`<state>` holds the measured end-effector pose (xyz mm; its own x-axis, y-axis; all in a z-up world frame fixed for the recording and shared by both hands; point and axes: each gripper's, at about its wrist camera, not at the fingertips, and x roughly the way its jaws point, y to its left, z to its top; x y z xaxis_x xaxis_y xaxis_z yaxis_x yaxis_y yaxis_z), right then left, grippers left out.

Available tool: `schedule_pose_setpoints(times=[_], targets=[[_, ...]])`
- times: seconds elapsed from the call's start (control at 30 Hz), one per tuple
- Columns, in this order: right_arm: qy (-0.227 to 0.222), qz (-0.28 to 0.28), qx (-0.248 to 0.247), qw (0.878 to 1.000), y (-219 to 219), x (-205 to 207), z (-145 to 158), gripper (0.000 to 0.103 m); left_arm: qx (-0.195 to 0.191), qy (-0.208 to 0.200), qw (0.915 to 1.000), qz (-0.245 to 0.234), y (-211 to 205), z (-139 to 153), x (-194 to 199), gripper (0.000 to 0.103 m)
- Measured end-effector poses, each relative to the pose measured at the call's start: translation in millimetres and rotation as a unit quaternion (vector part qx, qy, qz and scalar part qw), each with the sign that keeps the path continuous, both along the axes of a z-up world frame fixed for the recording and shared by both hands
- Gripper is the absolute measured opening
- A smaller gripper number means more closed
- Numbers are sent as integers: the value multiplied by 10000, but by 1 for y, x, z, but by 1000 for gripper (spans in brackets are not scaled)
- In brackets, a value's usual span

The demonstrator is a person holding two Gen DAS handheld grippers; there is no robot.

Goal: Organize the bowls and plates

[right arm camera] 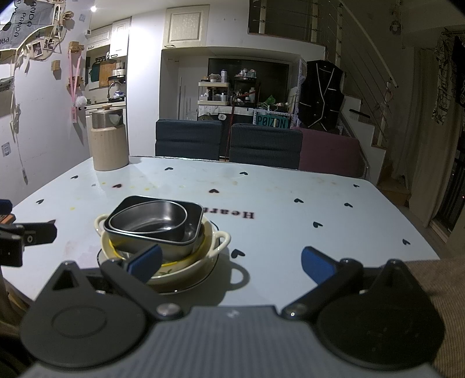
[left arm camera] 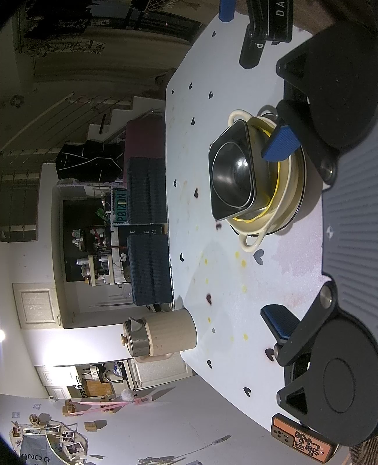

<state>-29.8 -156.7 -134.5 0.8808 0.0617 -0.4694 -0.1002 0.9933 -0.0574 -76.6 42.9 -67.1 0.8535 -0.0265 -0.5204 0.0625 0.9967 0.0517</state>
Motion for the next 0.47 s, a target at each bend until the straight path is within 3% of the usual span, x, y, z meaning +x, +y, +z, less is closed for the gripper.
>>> schedule_pose_setpoints(times=[0.47], targets=[[4, 1, -1, 10000, 0, 0, 0, 103, -3, 2, 10000, 39, -1, 4, 1, 103]])
